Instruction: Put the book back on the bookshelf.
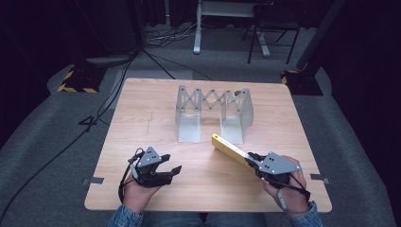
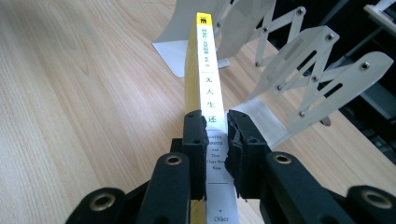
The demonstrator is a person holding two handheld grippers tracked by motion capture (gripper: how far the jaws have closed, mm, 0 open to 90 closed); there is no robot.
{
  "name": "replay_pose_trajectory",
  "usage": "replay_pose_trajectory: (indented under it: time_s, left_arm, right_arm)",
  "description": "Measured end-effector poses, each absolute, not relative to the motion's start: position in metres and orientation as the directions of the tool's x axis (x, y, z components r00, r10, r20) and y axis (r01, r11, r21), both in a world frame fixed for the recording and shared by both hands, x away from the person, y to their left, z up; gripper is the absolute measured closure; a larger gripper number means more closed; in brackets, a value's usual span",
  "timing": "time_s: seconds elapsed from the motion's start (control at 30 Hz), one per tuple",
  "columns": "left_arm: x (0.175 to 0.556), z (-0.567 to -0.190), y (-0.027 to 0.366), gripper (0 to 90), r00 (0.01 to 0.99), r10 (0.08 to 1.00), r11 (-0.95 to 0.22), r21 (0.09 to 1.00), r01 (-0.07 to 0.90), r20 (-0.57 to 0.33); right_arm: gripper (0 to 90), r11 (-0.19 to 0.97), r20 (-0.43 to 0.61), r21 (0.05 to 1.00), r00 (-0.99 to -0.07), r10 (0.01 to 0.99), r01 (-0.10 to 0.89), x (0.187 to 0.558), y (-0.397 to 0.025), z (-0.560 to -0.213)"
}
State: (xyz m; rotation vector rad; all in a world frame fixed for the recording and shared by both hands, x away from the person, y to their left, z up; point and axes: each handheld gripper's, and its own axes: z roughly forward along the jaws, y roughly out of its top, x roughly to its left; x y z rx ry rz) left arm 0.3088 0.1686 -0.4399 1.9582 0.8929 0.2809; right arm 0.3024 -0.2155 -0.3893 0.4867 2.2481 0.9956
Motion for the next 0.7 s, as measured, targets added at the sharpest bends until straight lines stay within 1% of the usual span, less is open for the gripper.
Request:
replay_pose_trajectory:
  time_s: [0.13, 0.3, 0.4, 0.53, 0.63, 0.7]
  left_arm:
    - [0.309, -0.440, 0.169, 37.4, 0.716, 0.681, -0.306, 0.830, 0.466, -0.150]
    - [0.309, -0.440, 0.169, 37.4, 0.721, 0.676, -0.303, 0.832, 0.465, -0.157]
    - [0.309, -0.440, 0.169, 37.2, 0.720, 0.674, -0.295, 0.833, 0.469, -0.166]
    - [0.309, -0.440, 0.171, 37.1, 0.721, 0.674, -0.297, 0.834, 0.465, -0.162]
    - [0.309, -0.440, 0.172, 37.0, 0.720, 0.674, -0.294, 0.834, 0.467, -0.166]
    - [0.309, -0.441, 0.173, 36.9, 0.715, 0.679, -0.289, 0.833, 0.471, -0.169]
  right_arm:
    - [77.5, 0.651, -0.374, 0.749, -0.735, 0.566, 0.120, 0.308, -0.218, -0.383]
    - [77.2, 0.608, -0.265, 0.758, -0.740, 0.618, 0.237, 0.323, -0.226, -0.373]
    - [76.6, 0.604, -0.212, 0.738, -0.747, 0.630, 0.300, 0.334, -0.228, -0.367]
    - [73.8, 0.650, -0.196, 0.668, -0.758, 0.622, 0.361, 0.349, -0.224, -0.360]
    - [64.9, 0.694, -0.206, 0.604, -0.764, 0.611, 0.392, 0.361, -0.214, -0.362]
    - [63.1, 0.718, -0.198, 0.569, -0.781, 0.593, 0.401, 0.369, -0.204, -0.368]
